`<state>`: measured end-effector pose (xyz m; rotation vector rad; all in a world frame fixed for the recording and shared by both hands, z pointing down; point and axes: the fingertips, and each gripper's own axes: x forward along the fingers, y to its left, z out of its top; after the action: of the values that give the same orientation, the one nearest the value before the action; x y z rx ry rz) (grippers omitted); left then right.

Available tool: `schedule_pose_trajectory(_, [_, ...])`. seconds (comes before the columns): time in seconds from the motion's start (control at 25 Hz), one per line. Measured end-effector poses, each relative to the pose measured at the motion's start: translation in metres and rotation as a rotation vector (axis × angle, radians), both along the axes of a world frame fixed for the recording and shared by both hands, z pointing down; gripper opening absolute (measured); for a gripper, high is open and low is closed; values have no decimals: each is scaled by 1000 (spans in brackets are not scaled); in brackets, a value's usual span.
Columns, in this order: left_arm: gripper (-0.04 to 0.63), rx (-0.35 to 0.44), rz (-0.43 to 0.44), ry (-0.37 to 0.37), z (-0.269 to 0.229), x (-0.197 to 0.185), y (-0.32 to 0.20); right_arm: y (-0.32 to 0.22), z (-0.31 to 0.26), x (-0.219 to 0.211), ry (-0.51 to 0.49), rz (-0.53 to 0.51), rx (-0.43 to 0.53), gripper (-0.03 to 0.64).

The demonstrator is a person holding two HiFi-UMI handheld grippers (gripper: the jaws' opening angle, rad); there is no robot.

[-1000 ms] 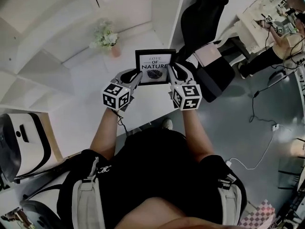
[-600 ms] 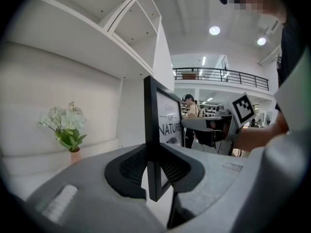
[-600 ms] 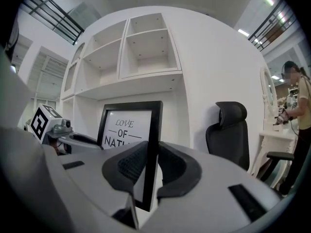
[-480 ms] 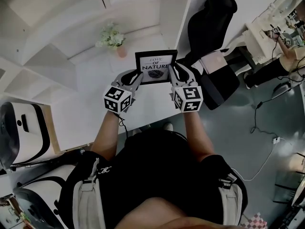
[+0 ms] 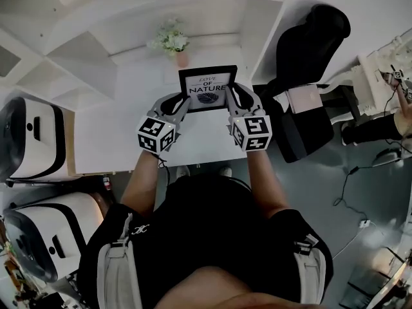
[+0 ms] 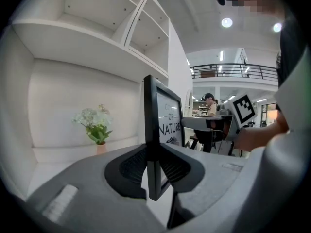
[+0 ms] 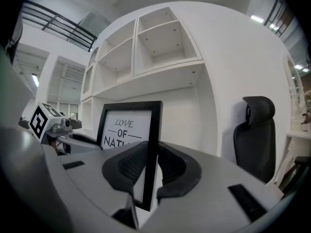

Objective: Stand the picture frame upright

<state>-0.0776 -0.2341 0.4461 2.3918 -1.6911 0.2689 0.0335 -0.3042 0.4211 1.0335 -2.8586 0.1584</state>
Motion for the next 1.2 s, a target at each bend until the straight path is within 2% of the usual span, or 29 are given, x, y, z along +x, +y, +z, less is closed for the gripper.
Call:
schedule_pose_trajectory(0.32, [87, -13, -250, -6, 4, -43, 43, 17, 5, -64, -22, -252, -3, 71])
schedule_pose_trajectory(0.56, [87, -26, -391, -22, 3, -89, 85, 48, 7, -123, -32, -387, -19, 70])
schedule_pose_trajectory(0.96, [87, -39, -476, -29, 14, -200, 143, 102, 18, -240, 2, -453, -35, 70])
schedule_pose_trajectory(1.2, [87, -51, -436, -10, 26, -283, 171, 131, 31, -321, 30, -422, -50, 71])
